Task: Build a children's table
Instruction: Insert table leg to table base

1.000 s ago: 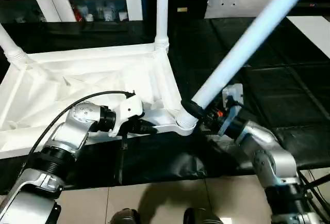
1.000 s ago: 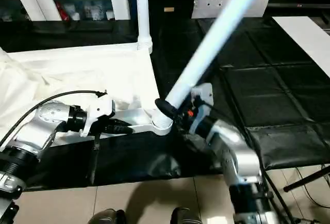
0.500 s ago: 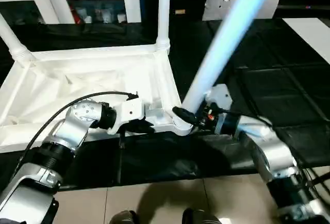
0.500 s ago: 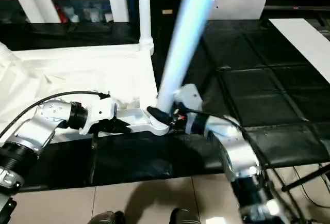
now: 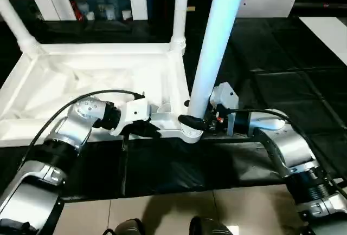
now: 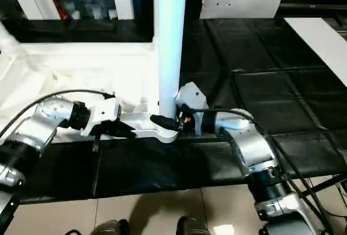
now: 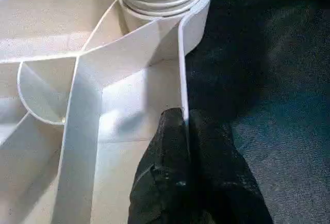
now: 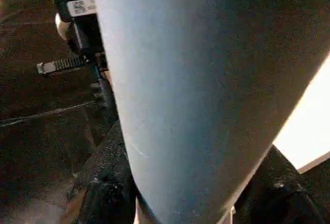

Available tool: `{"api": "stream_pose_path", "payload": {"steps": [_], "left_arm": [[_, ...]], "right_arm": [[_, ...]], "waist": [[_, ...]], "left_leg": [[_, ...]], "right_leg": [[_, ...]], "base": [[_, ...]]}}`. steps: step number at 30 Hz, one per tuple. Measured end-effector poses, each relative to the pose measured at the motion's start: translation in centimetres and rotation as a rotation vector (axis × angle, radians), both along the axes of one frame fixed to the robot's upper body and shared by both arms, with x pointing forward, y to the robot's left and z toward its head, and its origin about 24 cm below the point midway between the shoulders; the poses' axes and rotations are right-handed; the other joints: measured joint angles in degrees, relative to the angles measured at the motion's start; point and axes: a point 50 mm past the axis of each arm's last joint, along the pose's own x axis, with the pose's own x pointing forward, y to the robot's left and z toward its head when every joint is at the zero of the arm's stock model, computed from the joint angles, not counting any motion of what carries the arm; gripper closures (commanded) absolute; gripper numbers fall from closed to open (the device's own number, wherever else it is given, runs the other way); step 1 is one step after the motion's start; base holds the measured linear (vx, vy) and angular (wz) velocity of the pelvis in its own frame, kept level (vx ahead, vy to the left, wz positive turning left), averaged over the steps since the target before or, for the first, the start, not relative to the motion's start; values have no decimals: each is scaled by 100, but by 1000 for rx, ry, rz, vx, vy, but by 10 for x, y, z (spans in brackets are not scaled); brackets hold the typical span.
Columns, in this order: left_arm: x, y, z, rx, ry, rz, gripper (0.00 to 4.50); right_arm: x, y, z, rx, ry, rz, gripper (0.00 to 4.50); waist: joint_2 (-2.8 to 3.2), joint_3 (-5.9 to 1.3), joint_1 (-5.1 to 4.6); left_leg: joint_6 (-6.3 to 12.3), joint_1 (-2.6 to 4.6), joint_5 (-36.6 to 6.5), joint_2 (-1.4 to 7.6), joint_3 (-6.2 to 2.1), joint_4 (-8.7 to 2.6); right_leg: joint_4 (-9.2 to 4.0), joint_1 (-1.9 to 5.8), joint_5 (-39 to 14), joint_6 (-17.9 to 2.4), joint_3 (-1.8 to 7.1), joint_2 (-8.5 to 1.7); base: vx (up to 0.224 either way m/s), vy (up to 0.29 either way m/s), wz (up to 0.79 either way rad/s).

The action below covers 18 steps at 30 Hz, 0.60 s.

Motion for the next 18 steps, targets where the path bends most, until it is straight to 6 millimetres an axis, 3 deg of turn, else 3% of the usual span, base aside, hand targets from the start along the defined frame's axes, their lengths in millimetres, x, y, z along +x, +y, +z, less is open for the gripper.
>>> {"api": "stream_pose_path", "payload": {"steps": [9, 14, 16, 18], "left_arm": [[7, 10, 8, 38, -26, 15, 450], [5, 19, 13, 40, -35, 64, 450], [-7, 27, 13, 22, -58, 135, 450], [-16, 30, 14, 16, -73, 192, 450]], "right_arm": [[-1, 13, 0, 45, -10, -62, 262], [0, 23, 1, 90, -21, -122, 262], [0, 32, 1, 132, -21, -165, 262], [0, 37, 1, 154, -22, -186, 262]], "waist": [[18, 45, -55], [37, 127, -183], [51, 163, -265], [63, 189, -320]], "left_leg": [[1, -4, 1, -28, -2, -96], [0, -10, 0, -37, -36, -133], [0, -59, 0, -43, -51, -160], [-2, -62, 2, -51, -53, -154]], "right_leg": [[-87, 6, -1, -1, 6, -3], [-109, -53, -117, 31, -20, -3], [-110, -58, -209, 20, -30, -3], [-114, -77, -210, 18, -24, -4]], "base": [[0, 0, 0], [0, 0, 0], [-19, 29, -19], [-9, 15, -10]]}}
